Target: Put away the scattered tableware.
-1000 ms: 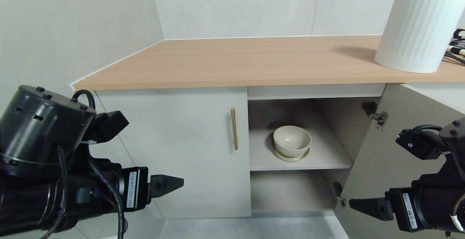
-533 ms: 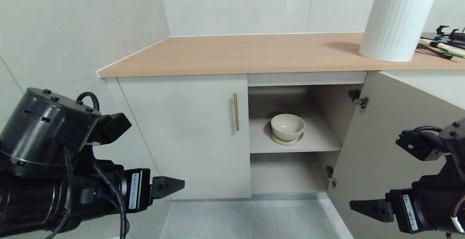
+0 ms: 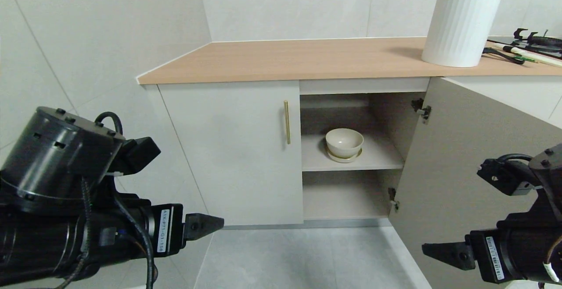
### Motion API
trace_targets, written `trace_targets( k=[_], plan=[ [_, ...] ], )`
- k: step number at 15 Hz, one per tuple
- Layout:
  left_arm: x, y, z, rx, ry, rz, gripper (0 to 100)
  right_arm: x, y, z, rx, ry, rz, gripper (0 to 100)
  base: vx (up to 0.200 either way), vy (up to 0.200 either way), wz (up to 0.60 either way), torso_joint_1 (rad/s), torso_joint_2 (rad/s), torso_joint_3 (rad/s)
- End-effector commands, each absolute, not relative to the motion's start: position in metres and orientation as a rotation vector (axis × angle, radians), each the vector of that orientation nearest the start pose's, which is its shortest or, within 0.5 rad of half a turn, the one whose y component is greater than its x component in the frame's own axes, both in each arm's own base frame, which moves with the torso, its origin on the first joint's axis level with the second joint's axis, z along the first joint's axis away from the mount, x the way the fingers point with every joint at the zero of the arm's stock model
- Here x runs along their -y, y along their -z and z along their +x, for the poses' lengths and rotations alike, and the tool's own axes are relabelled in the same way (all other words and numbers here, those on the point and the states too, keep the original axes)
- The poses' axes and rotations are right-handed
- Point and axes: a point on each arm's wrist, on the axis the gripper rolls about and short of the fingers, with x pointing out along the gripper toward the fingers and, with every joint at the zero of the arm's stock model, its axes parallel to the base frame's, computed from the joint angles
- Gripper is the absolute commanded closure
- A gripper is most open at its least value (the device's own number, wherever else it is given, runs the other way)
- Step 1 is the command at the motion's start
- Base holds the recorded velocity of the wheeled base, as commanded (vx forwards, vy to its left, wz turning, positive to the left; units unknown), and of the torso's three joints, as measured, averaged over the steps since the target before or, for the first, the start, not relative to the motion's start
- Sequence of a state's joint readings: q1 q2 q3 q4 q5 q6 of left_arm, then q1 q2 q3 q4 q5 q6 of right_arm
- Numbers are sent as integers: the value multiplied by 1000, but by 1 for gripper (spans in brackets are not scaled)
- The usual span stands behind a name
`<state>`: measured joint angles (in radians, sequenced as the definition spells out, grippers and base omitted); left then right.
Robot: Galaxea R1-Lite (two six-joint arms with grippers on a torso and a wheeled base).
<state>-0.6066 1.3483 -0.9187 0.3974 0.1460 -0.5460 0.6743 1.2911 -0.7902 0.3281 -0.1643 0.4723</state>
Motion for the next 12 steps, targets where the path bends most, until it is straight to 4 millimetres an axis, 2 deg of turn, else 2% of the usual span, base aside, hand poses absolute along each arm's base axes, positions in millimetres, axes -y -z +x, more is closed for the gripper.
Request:
trace_targets(
  k=[1,6,12],
  plan=[
    [108,-213,161,-863,209,-203,0,-107,-195,140,-856,-286,97,0,0,0,0,0,0,0],
    [108,-213,161,-863,207,-202,0,-106,-196,139,-850,-294,103,0,0,0,0,0,0,0],
    [108,-212,162,-864,201,-198,0,-96,-204,125,-870,-314,80,0,0,-200,0,1,3,2]
  ],
)
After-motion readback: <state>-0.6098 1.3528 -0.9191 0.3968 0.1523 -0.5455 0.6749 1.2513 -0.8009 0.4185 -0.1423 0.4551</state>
